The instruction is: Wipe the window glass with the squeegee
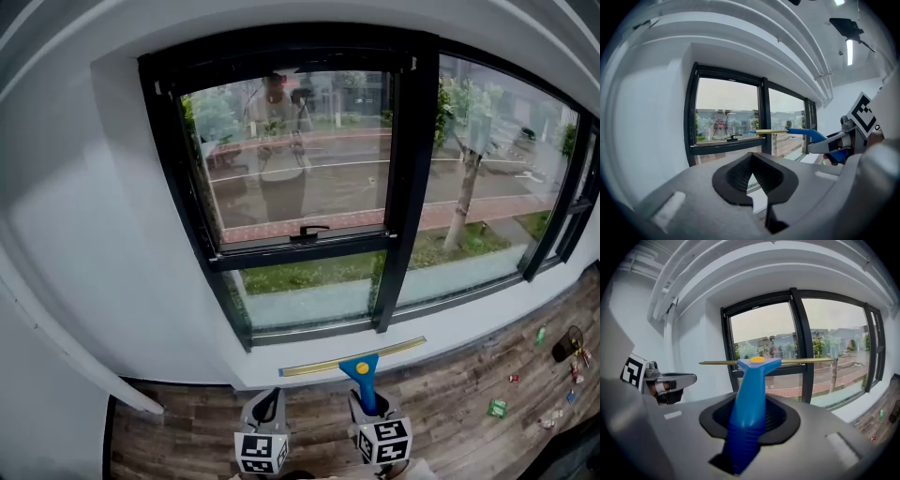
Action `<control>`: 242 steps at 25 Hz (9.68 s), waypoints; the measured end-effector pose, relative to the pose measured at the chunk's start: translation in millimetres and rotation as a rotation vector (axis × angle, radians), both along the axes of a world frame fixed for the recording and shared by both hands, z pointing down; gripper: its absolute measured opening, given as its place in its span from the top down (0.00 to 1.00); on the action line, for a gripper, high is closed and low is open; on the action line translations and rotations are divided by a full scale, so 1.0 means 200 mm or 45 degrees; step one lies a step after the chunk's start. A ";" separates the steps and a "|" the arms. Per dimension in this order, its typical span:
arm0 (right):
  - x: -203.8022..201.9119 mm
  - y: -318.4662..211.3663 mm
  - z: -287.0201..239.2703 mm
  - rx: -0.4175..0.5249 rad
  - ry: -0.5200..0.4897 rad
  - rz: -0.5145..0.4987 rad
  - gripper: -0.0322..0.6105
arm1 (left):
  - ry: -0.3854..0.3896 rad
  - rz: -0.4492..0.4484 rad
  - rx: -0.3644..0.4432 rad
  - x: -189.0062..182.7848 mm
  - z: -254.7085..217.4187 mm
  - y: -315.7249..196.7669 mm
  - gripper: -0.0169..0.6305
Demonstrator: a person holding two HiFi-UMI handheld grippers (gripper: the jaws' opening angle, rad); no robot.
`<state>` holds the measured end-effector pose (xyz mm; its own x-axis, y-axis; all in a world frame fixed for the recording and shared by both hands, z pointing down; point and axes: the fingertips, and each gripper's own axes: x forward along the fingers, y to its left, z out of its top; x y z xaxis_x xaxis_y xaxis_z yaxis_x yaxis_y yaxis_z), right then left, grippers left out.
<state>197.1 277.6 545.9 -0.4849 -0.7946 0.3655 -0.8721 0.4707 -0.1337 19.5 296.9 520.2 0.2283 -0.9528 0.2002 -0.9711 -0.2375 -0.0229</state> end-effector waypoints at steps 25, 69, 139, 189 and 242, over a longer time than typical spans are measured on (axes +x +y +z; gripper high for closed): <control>-0.67 -1.53 -0.01 0.024 0.083 0.028 0.77 | -0.038 0.077 0.075 -0.63 -0.03 -1.58 0.97; -0.41 -3.25 -1.84 0.658 -0.149 0.056 0.77 | -0.042 0.034 0.466 -0.43 -1.63 -3.12 0.97; -0.22 -3.62 -1.79 0.475 -0.075 0.067 0.81 | -0.081 0.122 0.299 -0.16 -1.56 -3.31 0.97; -0.26 -3.55 -0.08 -0.259 0.093 0.008 0.85 | 0.052 0.139 -0.168 -0.11 -0.46 -3.24 0.97; -0.25 -3.40 0.63 -0.590 0.225 -0.073 0.86 | 0.103 0.034 -0.420 -0.09 0.06 -3.16 0.97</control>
